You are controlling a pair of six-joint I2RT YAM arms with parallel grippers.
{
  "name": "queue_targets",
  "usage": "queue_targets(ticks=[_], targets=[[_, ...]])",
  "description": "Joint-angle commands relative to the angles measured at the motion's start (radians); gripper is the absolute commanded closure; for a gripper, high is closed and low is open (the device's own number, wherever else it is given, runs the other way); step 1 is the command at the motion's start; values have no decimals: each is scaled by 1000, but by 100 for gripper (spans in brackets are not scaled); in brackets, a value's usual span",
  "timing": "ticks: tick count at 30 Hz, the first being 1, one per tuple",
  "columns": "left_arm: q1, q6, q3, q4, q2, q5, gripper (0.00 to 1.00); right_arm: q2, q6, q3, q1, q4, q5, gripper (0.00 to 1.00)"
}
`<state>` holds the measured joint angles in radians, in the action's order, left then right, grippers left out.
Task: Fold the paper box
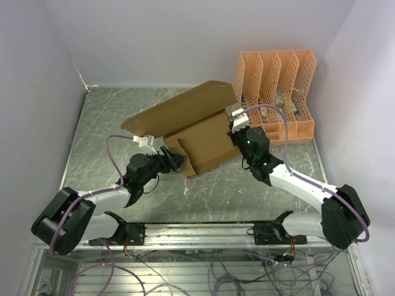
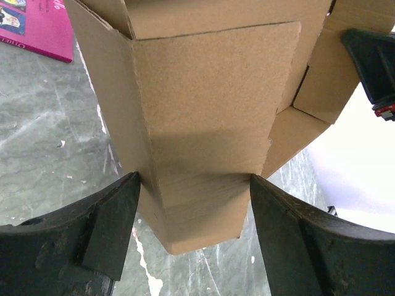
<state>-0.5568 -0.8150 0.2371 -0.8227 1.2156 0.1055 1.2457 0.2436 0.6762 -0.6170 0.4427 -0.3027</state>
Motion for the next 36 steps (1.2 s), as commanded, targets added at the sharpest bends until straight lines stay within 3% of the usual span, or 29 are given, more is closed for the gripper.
queue_targets(ticks=[1, 11, 14, 19, 20, 22, 25, 29, 33, 36], targets=[[4, 25, 51, 62, 2, -51, 19, 4, -25, -4, -15, 29, 33, 100], [-24, 38, 121, 220, 27, -149, 21, 14, -24, -3, -33, 29, 36, 100], [-42, 33, 154, 339, 31, -212, 31, 14, -23, -3, -35, 28, 35, 100], [-67, 22, 199, 449, 63, -275, 60, 21, -21, -1, -36, 28, 32, 100], [-74, 24, 207, 464, 68, -284, 61, 22, -20, 0, -37, 28, 31, 100], [-83, 27, 216, 477, 75, -289, 57, 26, -20, 0, -38, 27, 33, 100], [-91, 35, 209, 462, 64, -286, 39, 29, -20, 0, -39, 27, 32, 100], [-96, 41, 215, 496, 65, -302, 37, 33, -21, 2, -41, 25, 36, 100], [-101, 42, 255, 560, 112, -331, 48, 33, -25, 3, -46, 21, 42, 100], [-108, 30, 299, 613, 144, -369, 84, 26, -40, 3, -48, 10, 67, 100]])
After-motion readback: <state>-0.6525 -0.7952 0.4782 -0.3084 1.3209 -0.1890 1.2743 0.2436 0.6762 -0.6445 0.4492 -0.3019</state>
